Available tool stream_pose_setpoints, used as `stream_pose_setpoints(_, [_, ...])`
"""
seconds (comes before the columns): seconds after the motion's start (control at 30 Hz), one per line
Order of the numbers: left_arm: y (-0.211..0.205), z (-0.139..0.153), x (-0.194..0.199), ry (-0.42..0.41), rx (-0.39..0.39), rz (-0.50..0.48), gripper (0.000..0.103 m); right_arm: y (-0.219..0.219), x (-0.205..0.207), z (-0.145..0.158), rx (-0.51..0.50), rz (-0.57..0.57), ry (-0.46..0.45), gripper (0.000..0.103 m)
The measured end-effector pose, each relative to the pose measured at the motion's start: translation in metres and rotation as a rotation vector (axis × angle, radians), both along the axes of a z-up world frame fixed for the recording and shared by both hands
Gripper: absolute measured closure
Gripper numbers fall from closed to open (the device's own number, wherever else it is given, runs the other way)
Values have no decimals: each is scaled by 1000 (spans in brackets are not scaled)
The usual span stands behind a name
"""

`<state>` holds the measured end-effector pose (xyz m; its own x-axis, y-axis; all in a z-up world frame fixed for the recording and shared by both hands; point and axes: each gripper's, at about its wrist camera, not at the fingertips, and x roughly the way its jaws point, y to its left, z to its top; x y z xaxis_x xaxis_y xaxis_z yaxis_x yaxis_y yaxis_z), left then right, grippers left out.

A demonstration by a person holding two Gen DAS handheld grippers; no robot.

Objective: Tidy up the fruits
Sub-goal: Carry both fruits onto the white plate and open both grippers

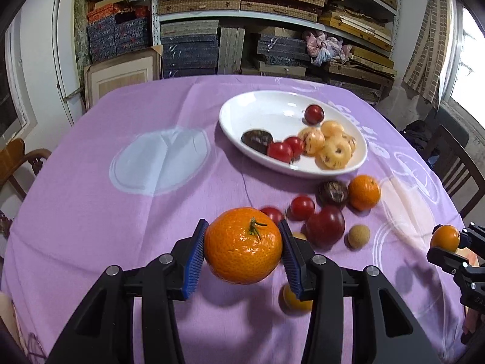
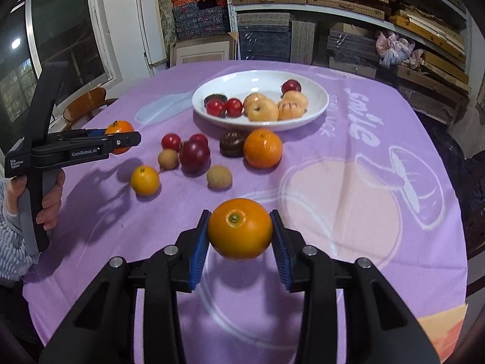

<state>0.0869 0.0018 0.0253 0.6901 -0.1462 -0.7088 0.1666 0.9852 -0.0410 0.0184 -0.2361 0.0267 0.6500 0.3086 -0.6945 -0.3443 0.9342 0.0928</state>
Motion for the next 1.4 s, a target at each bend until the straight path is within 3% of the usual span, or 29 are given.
stream_pose_setpoints(0.13, [-11,19,47,-20,-15,9,56,4,53,19,-7,-33,-30,65])
stream_pose_setpoints(0.33, [-33,26,128,-3,-21,21,56,19,143,27,-31,-83,-45,65])
stream_pose_setpoints(0.57, [-58,3,203,42,33,33,56,44,223,6,-83,-90,-12,65])
stream_pose_setpoints(0.73, [-62,-14,226,93,19,33,56,51,249,-9,-86,-84,9,65])
stream_pose_setpoints(0.8, [-62,-12,223,73,27,31,53,47,248,-4,-68,-90,-12,55])
stream_pose_setpoints(0.97, [-51,12,201,40,0,30,48,28,221,18,-17,-104,-61,53])
stream_pose_setpoints(1.03, [-43,23,186,17,-3,41,46,16,196,29,4,-120,-91,46])
stream_pose_setpoints(1.1, [-31,34,163,-15,2,55,38,5,168,37,30,-139,-116,31])
stream_pose_setpoints(1.2, [-17,38,125,-39,37,74,35,-13,124,41,81,-167,-142,21])
stream_pose_setpoints(1.4, [-4,19,41,-27,59,67,32,-38,48,20,187,-216,-152,11])
